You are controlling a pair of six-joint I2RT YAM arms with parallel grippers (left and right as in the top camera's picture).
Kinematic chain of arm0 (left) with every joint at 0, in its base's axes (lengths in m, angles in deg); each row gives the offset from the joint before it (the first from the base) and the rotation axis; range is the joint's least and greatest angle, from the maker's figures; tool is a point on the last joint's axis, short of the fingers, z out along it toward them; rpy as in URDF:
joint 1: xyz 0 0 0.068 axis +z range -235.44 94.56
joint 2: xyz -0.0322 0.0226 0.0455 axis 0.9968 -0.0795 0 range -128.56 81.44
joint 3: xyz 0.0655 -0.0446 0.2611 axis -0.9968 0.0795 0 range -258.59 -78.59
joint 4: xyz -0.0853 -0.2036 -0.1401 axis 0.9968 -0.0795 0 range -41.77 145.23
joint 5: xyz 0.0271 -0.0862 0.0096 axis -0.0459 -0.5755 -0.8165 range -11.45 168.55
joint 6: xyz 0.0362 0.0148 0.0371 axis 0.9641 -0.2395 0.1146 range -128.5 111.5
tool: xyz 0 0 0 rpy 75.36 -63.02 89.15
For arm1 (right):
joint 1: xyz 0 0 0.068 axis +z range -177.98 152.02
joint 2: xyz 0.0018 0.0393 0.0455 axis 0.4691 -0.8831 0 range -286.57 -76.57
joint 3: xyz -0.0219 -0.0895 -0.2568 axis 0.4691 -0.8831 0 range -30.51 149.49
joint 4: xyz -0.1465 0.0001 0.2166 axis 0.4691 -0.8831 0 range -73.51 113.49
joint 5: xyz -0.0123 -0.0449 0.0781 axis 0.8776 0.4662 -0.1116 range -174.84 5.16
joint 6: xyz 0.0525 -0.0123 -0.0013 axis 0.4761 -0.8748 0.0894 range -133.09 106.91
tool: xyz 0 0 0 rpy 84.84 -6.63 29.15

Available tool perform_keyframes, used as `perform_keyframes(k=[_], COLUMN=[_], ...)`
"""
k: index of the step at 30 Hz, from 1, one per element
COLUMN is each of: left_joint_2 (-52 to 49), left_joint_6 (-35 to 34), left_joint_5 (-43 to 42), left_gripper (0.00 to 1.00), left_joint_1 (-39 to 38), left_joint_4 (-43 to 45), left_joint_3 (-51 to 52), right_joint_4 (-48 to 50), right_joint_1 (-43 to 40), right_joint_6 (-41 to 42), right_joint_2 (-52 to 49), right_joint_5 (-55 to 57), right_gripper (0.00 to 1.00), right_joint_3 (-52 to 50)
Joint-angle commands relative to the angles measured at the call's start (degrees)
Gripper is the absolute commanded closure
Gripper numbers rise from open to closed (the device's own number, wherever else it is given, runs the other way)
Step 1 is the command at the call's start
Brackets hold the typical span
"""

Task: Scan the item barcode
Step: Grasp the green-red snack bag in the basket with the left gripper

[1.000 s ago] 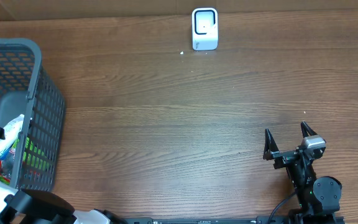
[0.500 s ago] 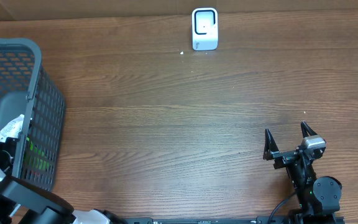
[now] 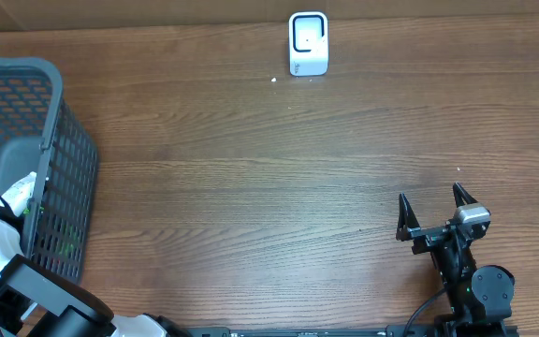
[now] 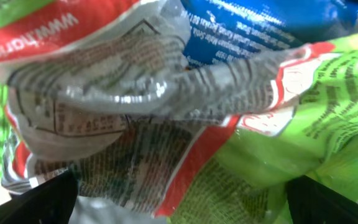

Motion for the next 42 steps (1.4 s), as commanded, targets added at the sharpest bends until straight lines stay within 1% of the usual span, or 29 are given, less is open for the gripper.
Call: perform_keyframes(k=[1,2,4,6,10,14,19,20,22,23,24,26,30,36,42], left_joint_2=[-0.13,-0.13,-0.13,-0.13,-0.13,0.02,0.04,0.04,0.04,0.04,0.04,0.02,-0.74,-3.76,-8.52], left_joint_6=[-0.55,-0.55,-0.52,-0.55,-0.52,-0.50,1.68,2.08,2.16,2.89,3.67,3.96,4.87,0.70,0.26], left_joint_5=[2.49,2.80,3.06,3.06,2.97,0.85,-2.64,-3.04,-2.97,-2.95,-2.89,-1.77,0.48,8.74,12.09], left_gripper=[0.07,0.18,0.43,0.96,0.96,0.96,0.96,0.74,0.19,0.08,0.00,0.00,0.00,0.00,0.00], left_joint_1=[-0.39,-0.39,-0.39,-0.39,-0.39,-0.39,-0.42,-0.42,-0.42,-0.42,-0.42,-0.42,-0.42,0.26,0.61], left_joint_4=[0.74,0.74,0.74,0.48,0.24,-1.05,-7.58,-10.49,-13.88,-15.39,-16.46,-16.83,-15.47,-13.88,-11.85], left_joint_3=[1.81,1.81,1.81,1.81,1.81,0.46,-7.87,-11.39,-15.19,-16.79,-17.92,-18.58,-15.93,-9.60,-8.68], right_joint_4=[0.26,0.26,0.26,0.26,0.26,0.26,0.26,0.26,0.26,0.26,0.26,0.26,0.26,0.26,0.26], right_joint_1=[0.28,0.28,0.28,0.28,0.28,0.28,0.28,0.28,0.28,0.28,0.28,0.28,0.28,0.28,0.28], right_joint_6=[0.02,0.02,0.02,0.02,0.02,0.02,0.02,0.02,0.02,0.02,0.02,0.02,0.02,0.02,0.02], right_joint_2=[0.61,0.61,0.61,0.61,0.61,0.61,0.61,0.61,0.61,0.61,0.61,0.61,0.61,0.61,0.61], right_joint_5=[0.55,0.55,0.55,0.55,0.55,0.55,0.55,0.55,0.55,0.55,0.55,0.55,0.55,0.55,0.55], right_gripper=[0.00,0.00,0.00,0.00,0.00,0.00,0.00,0.00,0.00,0.00,0.00,0.00,0.00,0.00,0.00], right_joint_3=[-0.59,-0.59,-0.59,-0.59,-0.59,-0.59,-0.59,-0.59,-0.59,-0.59,-0.59,-0.59,-0.59,-0.59,-0.59])
